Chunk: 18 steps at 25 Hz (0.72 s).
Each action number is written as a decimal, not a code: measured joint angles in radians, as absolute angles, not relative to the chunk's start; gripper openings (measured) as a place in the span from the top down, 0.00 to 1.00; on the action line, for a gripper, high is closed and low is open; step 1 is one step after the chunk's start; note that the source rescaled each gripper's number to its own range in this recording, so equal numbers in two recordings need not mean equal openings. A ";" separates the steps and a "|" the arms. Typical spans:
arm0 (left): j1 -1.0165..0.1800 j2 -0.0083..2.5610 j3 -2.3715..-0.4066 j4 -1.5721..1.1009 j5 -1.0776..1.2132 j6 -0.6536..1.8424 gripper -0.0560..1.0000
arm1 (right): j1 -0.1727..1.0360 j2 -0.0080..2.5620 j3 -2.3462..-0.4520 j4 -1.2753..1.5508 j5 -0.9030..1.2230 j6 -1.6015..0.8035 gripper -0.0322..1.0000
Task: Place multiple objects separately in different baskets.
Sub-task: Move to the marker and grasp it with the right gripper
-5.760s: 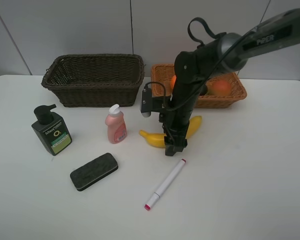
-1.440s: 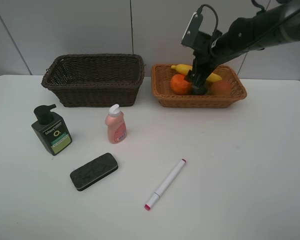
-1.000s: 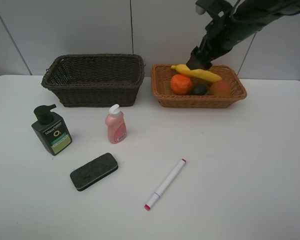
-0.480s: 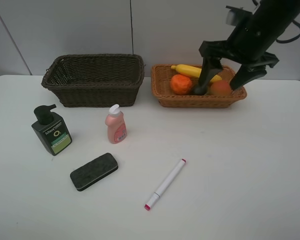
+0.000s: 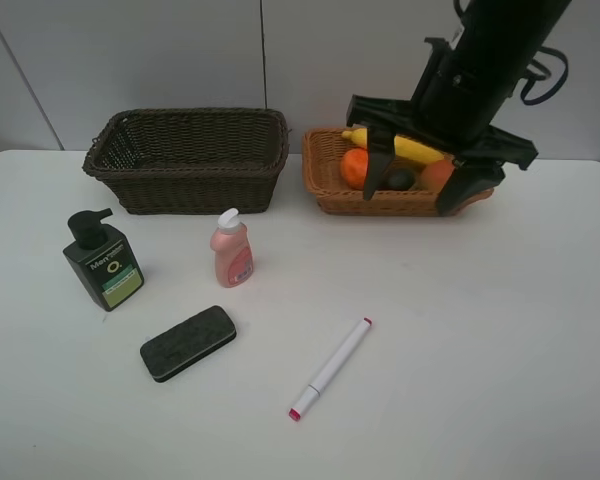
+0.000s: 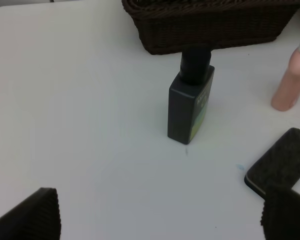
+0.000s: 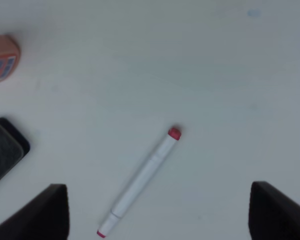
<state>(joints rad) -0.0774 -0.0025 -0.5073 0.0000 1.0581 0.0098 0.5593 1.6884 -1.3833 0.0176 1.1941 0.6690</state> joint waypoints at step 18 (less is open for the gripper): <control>-0.077 -0.003 -0.507 0.000 1.058 0.010 0.00 | 0.703 1.737 -0.948 0.135 0.668 1.003 0.12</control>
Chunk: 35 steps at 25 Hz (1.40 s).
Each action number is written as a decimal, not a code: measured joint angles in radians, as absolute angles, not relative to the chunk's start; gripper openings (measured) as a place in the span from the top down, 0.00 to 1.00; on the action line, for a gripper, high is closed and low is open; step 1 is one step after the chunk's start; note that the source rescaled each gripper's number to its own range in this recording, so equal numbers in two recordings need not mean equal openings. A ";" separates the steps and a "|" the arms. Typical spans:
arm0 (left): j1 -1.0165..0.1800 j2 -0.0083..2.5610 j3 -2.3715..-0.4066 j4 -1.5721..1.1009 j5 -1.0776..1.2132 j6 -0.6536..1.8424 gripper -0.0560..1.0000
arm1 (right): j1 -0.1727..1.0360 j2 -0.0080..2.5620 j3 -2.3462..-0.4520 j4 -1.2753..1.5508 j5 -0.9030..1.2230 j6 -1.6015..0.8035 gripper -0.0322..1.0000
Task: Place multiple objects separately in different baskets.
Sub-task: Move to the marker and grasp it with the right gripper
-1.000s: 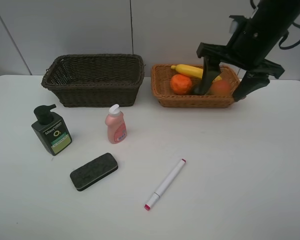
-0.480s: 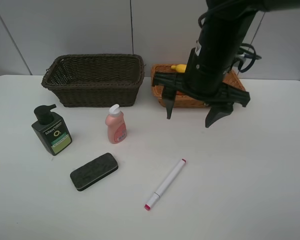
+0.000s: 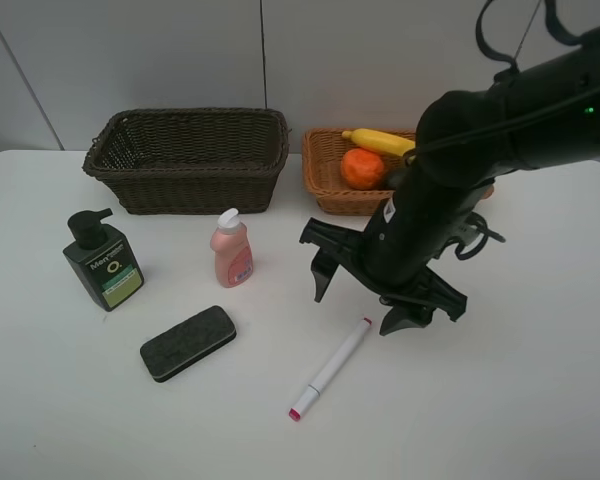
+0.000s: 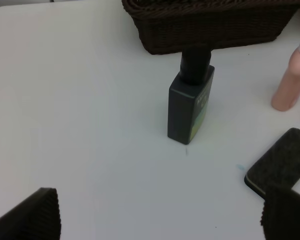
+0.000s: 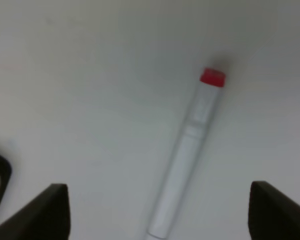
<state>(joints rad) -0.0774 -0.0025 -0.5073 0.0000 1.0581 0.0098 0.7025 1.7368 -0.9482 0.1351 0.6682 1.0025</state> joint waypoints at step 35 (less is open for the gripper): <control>-0.077 -0.003 -0.507 0.000 1.058 0.010 0.00 | 0.704 1.900 -0.916 0.287 0.620 0.959 0.18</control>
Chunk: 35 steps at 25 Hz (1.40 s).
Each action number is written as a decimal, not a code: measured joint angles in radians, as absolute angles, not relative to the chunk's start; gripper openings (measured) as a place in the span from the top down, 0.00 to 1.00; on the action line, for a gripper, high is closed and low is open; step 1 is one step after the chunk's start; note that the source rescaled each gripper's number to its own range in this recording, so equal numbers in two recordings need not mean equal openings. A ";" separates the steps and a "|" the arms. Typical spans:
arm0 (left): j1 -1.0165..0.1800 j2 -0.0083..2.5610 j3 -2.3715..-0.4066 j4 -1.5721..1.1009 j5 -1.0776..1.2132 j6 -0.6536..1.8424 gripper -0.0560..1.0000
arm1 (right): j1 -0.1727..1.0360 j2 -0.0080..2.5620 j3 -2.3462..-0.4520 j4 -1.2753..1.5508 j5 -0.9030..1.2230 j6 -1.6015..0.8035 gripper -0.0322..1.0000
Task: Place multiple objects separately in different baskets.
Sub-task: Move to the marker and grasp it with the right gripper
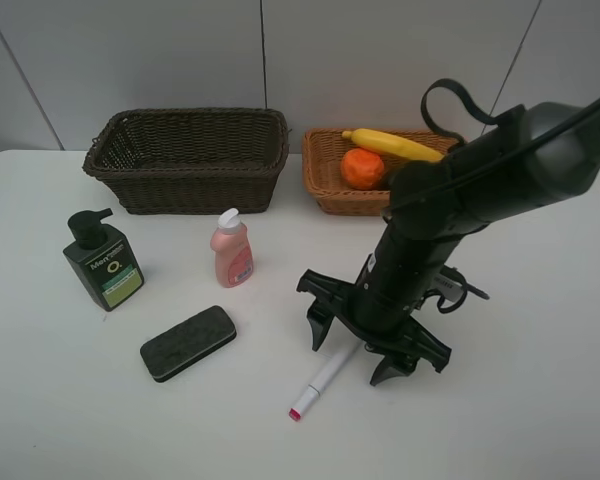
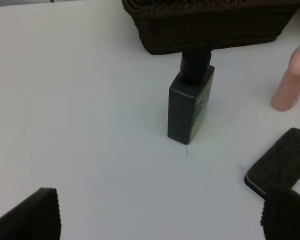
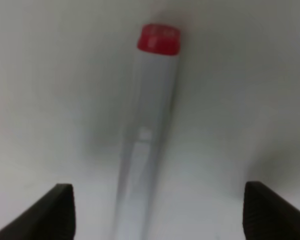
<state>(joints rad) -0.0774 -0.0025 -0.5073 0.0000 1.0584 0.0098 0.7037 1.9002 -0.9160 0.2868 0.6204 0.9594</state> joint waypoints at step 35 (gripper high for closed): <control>-0.077 -0.003 -0.507 0.000 1.058 0.010 0.00 | 0.704 2.019 -1.059 0.292 0.795 0.932 0.27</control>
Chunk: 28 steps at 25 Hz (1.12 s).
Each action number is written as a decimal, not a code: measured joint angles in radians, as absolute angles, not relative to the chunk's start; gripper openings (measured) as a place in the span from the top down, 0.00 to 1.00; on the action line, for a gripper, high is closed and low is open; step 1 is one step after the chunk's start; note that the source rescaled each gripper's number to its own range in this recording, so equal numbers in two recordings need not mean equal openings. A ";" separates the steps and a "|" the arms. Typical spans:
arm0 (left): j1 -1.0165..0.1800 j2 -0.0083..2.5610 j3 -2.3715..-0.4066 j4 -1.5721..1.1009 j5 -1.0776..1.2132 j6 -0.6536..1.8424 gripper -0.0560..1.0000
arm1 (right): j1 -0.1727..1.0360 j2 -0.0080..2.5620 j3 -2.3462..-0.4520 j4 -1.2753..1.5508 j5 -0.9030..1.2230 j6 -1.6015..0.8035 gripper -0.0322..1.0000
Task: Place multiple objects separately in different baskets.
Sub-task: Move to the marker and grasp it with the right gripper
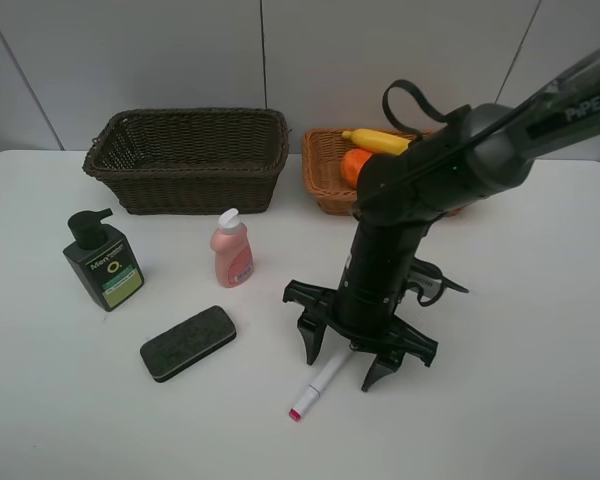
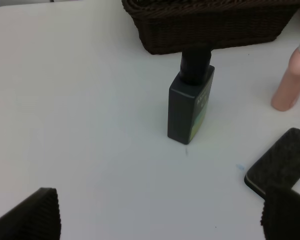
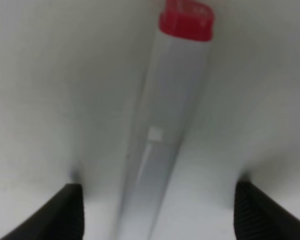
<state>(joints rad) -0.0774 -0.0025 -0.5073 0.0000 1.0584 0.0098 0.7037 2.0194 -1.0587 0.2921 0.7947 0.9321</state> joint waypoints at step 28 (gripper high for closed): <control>-0.077 -0.003 -0.507 0.000 1.058 0.010 0.00 | 0.704 2.024 -1.060 0.316 0.794 0.869 0.95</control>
